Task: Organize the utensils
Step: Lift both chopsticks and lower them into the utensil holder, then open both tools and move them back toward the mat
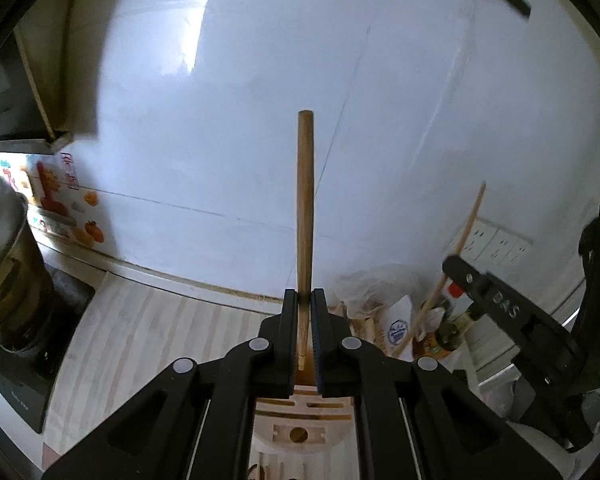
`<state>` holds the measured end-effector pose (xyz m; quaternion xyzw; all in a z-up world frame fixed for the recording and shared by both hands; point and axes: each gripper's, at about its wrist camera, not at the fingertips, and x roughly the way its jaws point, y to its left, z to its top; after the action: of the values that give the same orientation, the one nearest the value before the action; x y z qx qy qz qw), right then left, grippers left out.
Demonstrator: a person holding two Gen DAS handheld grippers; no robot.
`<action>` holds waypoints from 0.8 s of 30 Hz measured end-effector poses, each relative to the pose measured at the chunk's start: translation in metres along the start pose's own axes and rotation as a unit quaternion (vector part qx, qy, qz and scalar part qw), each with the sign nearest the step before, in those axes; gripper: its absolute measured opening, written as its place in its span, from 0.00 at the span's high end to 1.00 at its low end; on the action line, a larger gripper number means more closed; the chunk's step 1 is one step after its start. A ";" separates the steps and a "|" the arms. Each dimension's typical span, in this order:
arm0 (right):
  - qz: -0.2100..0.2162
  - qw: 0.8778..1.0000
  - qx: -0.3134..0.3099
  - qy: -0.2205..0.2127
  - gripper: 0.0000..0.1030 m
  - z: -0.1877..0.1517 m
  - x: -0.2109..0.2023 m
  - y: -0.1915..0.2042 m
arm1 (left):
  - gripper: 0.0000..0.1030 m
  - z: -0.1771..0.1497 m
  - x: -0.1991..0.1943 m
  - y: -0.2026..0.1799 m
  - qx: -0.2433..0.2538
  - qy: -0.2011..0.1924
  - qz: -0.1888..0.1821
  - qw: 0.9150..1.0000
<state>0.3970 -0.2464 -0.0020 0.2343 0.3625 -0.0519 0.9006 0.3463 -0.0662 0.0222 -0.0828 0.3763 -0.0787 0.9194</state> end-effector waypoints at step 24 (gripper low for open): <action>0.025 0.995 -0.053 0.085 0.92 -0.035 0.084 -0.003 | 0.70 0.001 0.016 0.014 0.019 0.061 0.023 0.998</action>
<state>0.4360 -0.2263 -0.0818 0.1986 0.4343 0.0097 0.8785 0.3596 -0.0555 0.0090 -0.0514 0.4320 -0.0696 0.8977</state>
